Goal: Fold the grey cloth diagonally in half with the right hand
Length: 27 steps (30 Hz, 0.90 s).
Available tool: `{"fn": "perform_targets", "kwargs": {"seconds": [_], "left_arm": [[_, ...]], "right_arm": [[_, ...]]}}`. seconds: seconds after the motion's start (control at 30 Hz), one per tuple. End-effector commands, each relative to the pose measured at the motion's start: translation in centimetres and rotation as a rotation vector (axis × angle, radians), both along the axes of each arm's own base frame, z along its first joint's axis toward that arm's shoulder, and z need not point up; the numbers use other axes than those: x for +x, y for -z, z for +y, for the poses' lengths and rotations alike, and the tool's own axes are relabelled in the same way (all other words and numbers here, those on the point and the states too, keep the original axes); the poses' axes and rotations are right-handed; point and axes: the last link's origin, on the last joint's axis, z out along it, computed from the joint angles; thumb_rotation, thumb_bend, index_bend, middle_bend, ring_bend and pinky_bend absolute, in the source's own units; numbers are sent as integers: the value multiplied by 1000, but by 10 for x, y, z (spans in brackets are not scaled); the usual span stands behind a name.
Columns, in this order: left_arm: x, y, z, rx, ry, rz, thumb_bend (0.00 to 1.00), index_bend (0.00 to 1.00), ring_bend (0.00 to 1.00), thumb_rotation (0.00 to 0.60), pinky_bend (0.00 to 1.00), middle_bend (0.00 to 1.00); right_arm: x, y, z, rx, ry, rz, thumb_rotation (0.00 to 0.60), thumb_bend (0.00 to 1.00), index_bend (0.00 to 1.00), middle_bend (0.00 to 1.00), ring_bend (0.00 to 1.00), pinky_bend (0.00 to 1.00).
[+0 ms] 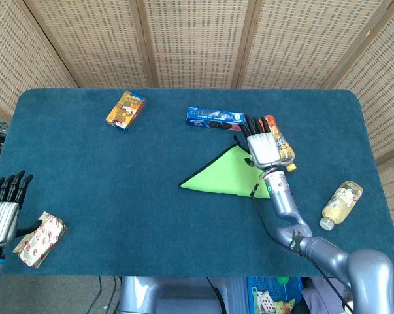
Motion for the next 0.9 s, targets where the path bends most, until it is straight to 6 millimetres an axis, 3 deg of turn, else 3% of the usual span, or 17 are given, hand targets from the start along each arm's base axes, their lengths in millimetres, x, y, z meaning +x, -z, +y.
{"fn": "perform_targets", "kwargs": {"seconds": [0.03,0.3,0.67,0.9], "left_arm": [[0,0,-1,-4,3,-5,166,0,0,600,0,0],[0,4,-2,-21,4,-13,166,0,0,600,0,0],[0,3,-4,-5,7,-36,166,0,0,600,0,0],[1,2,-7,0,11,-37,166,0,0,600,0,0]], "right_arm": [[-20,-21,30,-15,1,27,600,191,109,0,0,0],[-53,-48,96,-17,38,34,600,107,63,0,0,0],[-115,-91,200,-106,108,2,600,41,0,0,0,0],[-139,-118,240,-146,138,14,600,40,0,0,0,0]]}}
